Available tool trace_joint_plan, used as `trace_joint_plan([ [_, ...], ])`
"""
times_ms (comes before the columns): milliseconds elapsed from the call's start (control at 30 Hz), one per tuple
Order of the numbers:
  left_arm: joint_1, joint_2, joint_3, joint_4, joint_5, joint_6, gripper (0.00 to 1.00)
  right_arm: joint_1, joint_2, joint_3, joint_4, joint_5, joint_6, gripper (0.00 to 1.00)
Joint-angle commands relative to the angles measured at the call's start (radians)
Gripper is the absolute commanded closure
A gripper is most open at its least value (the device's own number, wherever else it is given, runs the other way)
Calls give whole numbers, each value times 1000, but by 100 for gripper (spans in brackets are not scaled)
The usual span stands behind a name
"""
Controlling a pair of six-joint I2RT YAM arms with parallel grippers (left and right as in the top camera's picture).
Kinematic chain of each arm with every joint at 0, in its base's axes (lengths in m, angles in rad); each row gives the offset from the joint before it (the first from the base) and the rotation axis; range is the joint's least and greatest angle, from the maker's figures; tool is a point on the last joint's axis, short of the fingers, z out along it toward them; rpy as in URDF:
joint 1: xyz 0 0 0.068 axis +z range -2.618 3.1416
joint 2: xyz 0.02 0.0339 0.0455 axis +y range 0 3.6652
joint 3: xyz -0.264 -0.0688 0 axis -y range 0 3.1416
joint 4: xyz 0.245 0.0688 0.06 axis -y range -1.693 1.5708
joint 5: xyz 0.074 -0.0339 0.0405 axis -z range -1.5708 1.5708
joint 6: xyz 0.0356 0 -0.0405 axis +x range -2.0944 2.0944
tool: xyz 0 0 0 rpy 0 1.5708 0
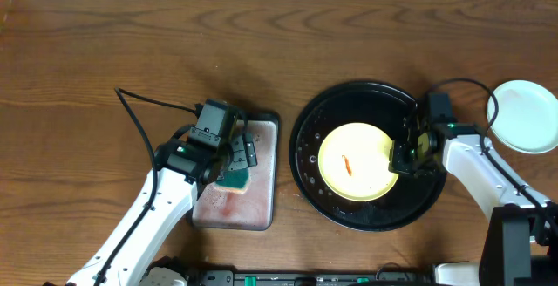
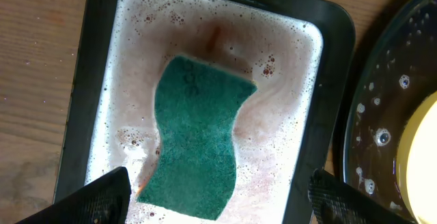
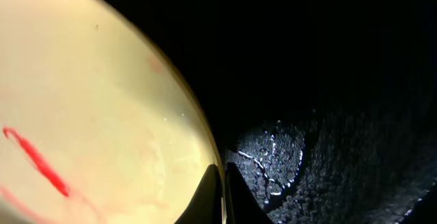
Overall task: Clean dirty plates on tray and stack at the side
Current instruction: 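Reposition the yellow plate on the black tray with right gripper, then grasp the green sponge in the soapy tray with left gripper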
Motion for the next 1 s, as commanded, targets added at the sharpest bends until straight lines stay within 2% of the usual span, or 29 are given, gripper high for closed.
trace_joint_plan([
  [0,5,2,18,-3,-5,-5,16,-34,-1,0,48,-25,85,92],
  [67,5,2,18,-3,-5,-5,16,-54,-1,1,81,-77,35,84],
  [200,4,2,18,-9,-1,-24,16,-74,-10,7,101,-200,-135,77],
  [333,4,13,10,-24,-13,-23,16,-72,-57,7,73,-295,-240,75],
  [500,4,72,-50,17,-103,-35,17,-72,-171,7,22,-303,-271,73],
  [600,3,142,-103,104,-56,16,17,-72,-234,7,15,-295,-271,71],
  [667,3,231,-131,167,-4,55,23,-72,-288,7,15,-287,-271,70],
  [733,3,293,-131,184,-5,55,39,-72,-309,7,15,-287,-271,70],
  [800,3,341,-132,201,-5,55,64,-72,-312,7,15,-287,-271,70],
  [867,3,383,-131,219,-4,54,92,-72,-312,6,9,-288,-270,71],
  [967,3,404,-131,226,-1,51,93,-72,-312,6,-9,-288,-270,73],
])
